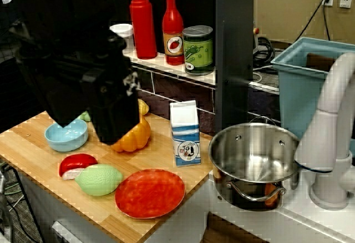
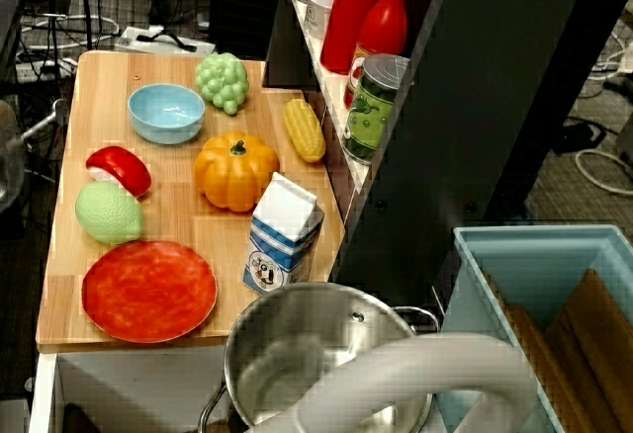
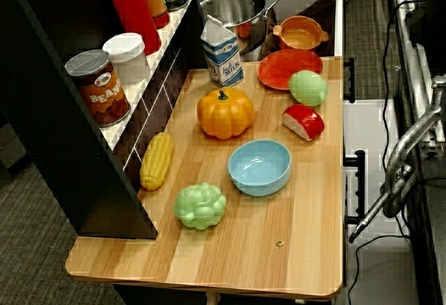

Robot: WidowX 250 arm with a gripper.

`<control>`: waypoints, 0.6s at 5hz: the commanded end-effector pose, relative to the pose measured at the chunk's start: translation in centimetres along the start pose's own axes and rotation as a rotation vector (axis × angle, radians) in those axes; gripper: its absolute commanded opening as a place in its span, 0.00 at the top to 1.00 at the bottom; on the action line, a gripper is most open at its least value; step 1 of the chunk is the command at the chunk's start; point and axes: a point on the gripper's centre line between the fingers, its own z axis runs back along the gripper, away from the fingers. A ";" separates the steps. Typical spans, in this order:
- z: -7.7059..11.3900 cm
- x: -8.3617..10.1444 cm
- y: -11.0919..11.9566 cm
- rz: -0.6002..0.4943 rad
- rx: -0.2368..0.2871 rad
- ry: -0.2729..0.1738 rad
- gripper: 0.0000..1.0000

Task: Lift bowl

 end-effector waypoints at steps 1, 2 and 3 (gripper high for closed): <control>0.0 0.0 0.0 0.000 0.000 0.000 0.00; -4.3 -0.2 3.8 -0.004 0.057 0.001 0.00; -7.7 0.4 9.1 -0.006 0.111 0.001 0.00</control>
